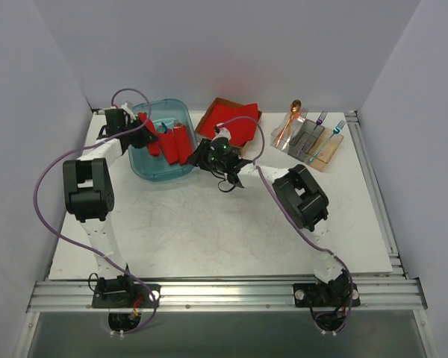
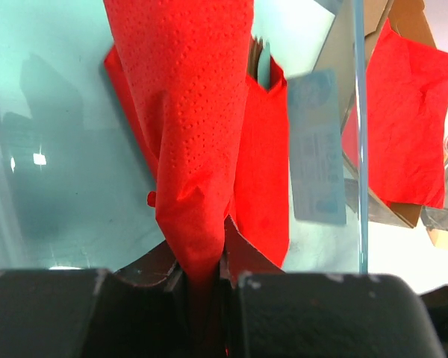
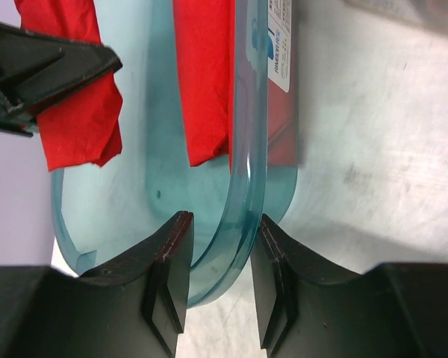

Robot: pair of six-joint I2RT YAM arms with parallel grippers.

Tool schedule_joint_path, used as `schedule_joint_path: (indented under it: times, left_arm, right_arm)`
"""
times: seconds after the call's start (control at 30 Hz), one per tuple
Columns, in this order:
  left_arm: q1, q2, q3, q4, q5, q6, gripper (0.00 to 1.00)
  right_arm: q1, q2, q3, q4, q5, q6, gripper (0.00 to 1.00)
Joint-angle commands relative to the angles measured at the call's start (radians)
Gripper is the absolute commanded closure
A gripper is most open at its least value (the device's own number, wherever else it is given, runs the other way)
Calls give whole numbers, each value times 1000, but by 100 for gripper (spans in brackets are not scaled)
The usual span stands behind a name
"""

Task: Place the utensils on the paper napkin and roll it up
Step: Move the bin to the center of the board.

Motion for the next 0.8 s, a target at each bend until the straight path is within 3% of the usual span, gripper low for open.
schedule_joint_path:
  times: [0.0, 0.37, 0.77]
  left_arm:
    - [5, -79, -16, 45, -13, 39, 98]
    - [3, -125, -117, 65, -13, 19, 98]
    - [-11, -169, -220, 81, -43, 48, 98]
  right_arm:
    - [49, -92, -70, 32, 95, 9, 82]
    - [129, -218, -218, 34, 315, 153, 81]
    - [161, -238, -270, 57, 382, 205, 83]
